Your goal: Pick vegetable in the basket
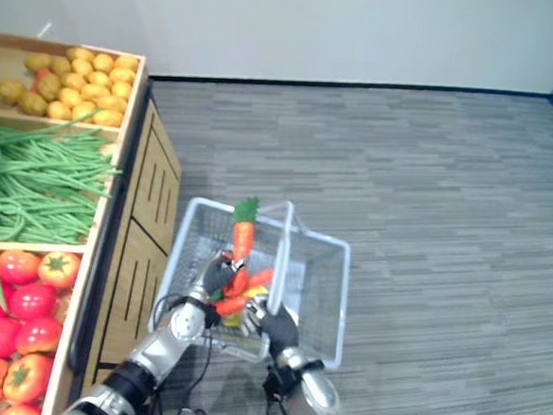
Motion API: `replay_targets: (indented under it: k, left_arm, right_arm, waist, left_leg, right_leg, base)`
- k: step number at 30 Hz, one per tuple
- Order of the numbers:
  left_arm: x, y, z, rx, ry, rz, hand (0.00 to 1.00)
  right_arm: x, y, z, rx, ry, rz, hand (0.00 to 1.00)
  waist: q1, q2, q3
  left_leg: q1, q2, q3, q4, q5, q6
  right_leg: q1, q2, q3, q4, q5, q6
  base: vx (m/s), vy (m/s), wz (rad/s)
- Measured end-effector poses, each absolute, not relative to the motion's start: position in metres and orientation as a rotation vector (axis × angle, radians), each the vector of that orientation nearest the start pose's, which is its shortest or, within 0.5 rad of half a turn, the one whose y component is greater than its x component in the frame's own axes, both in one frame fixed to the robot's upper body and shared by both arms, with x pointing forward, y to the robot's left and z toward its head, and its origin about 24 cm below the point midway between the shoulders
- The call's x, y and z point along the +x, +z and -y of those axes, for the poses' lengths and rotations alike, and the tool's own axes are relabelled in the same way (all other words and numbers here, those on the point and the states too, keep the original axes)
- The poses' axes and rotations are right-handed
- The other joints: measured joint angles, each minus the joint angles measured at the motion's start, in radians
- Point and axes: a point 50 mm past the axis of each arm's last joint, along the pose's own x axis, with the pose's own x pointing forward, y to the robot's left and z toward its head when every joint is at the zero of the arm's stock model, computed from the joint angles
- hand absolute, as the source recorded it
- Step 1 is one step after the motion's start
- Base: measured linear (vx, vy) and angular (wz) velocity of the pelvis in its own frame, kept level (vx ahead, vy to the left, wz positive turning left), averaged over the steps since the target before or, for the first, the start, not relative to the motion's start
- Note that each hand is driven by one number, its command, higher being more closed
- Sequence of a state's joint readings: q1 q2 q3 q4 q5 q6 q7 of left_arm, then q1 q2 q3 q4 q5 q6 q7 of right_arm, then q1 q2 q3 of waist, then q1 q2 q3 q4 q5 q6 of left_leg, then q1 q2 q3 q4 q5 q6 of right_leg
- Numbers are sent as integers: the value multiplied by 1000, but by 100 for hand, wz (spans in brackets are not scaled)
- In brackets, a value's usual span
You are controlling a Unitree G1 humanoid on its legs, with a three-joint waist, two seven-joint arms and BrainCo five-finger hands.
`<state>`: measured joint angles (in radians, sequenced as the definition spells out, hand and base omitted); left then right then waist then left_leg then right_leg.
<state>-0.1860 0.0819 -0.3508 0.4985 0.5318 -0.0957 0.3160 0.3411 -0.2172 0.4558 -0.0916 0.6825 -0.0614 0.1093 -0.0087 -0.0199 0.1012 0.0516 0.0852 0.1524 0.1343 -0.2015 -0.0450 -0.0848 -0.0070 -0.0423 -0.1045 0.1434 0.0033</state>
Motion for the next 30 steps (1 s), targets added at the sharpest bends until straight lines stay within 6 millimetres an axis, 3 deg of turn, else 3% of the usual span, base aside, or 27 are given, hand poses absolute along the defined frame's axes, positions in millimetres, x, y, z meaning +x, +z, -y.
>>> replay_targets:
  k: [4,7,10,12,13,14,17,20,23,26,29,30]
  left_arm:
    - [264,-14,-91,695,-175,-14,0]
    - [265,7,-91,628,-147,72,0]
    - [271,52,-111,524,-61,237,0]
    - [271,65,-123,448,-23,275,0]
    - [272,68,-131,402,11,276,0]
    - [272,68,-131,401,11,276,0]
    - [273,63,-136,342,34,242,0]
    - [273,33,-165,290,128,81,0]
    - [259,-10,-194,265,232,-131,0]
    - [235,-55,-210,274,266,-361,0]
    - [190,-103,-221,290,277,-640,0]
    - [181,-111,-221,302,273,-691,0]
  right_arm:
    - [152,-31,100,584,293,-399,100]
    - [147,-56,114,552,182,-484,100]
    - [132,-101,155,417,-10,-676,100]
    - [132,-110,174,343,-97,-715,100]
    - [132,-114,187,310,-163,-729,100]
    - [132,-114,188,309,-166,-731,100]
    - [114,-129,207,262,-298,-829,100]
    - [101,-136,223,257,-426,-879,100]
    - [91,-139,232,251,-505,-909,100]
    - [90,-140,234,254,-550,-915,100]
    - [88,-141,231,220,-548,-934,100]
    - [89,-142,233,222,-560,-937,100]
  waist:
    - [-5,-12,-7]
    - [-7,-12,-9]
    - [-2,-4,-14]
    - [-1,13,-20]
    - [-2,27,-29]
    - [-2,27,-29]
    - [-1,37,-35]
    - [-7,38,-35]
    - [-17,30,-30]
    - [-19,17,-23]
    - [-31,7,-25]
    - [-31,6,-25]
  left_leg:
    - [13,-11,-4,-29,1,2]
    - [-2,-18,-18,-29,4,3]
    - [-2,-18,-42,-46,11,-5]
    - [-3,-16,-54,-51,19,-11]
    - [0,-15,-70,-60,25,-13]
    - [0,-15,-71,-61,26,-13]
    - [8,-8,-98,-67,35,-8]
    - [24,-9,-92,-82,37,-8]
    - [45,-11,-90,-94,36,-8]
    - [50,-17,-88,-96,36,-7]
    - [54,-16,-80,-96,34,-9]
    - [55,-16,-79,-96,34,-9]
  right_leg:
    - [0,-13,-6,-1,3,8]
    - [1,-27,-36,-1,-6,18]
    - [3,-33,-78,-1,-11,19]
    - [2,-33,-89,-1,-9,22]
    - [8,-34,-112,-1,-13,22]
    - [9,-34,-112,-1,-14,22]
    - [24,-32,-137,-1,-15,20]
    - [28,-31,-136,-1,-15,21]
    - [41,-32,-137,-1,-16,22]
    - [43,-38,-137,-1,-17,24]
    - [44,-37,-132,-1,-18,26]
    - [44,-37,-132,-1,-18,26]
  base:
    - [-100,36,3]
    - [-143,-2,17]
    - [-46,-24,18]
    - [23,-26,26]
    - [41,-16,27]
    - [75,-3,43]
    - [73,9,22]
    - [67,25,-10]
    - [48,43,-4]
    - [10,37,-1]
    - [5,7,-4]
    - [6,4,-5]
